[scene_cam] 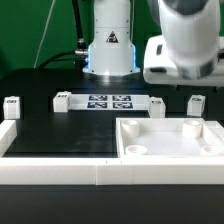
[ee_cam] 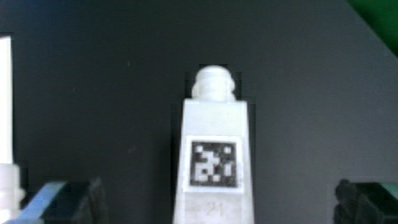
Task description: Assemble one leg
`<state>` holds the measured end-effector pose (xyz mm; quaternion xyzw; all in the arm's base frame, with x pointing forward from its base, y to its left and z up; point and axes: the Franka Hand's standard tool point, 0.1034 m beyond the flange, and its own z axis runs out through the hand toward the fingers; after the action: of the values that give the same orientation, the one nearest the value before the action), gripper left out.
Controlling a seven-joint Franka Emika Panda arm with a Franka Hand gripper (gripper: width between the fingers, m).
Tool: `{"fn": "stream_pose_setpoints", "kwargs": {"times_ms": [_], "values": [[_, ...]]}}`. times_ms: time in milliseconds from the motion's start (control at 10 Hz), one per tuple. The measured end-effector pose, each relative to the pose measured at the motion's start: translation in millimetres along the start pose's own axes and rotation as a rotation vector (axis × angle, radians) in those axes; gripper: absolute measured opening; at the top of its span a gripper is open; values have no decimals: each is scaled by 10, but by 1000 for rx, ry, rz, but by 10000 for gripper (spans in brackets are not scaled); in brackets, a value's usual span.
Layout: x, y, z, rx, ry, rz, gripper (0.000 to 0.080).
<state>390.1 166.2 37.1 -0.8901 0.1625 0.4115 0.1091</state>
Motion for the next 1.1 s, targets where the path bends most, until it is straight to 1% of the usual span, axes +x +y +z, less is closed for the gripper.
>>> {"fn": "stream_pose_setpoints", "kwargs": {"times_ms": [200, 400, 700, 800, 900, 1000, 1100], "values": [[25, -36, 195, -18, 10, -6, 649], [28, -41, 312, -31, -5, 1, 649], [27, 14, 384, -35, -20, 8, 649], [25, 43, 353, -32, -20, 13, 649], [32, 55, 338, -30, -18, 16, 539], [30, 50, 350, -32, -19, 15, 403], [29, 48, 352, -32, -19, 15, 403]]}}
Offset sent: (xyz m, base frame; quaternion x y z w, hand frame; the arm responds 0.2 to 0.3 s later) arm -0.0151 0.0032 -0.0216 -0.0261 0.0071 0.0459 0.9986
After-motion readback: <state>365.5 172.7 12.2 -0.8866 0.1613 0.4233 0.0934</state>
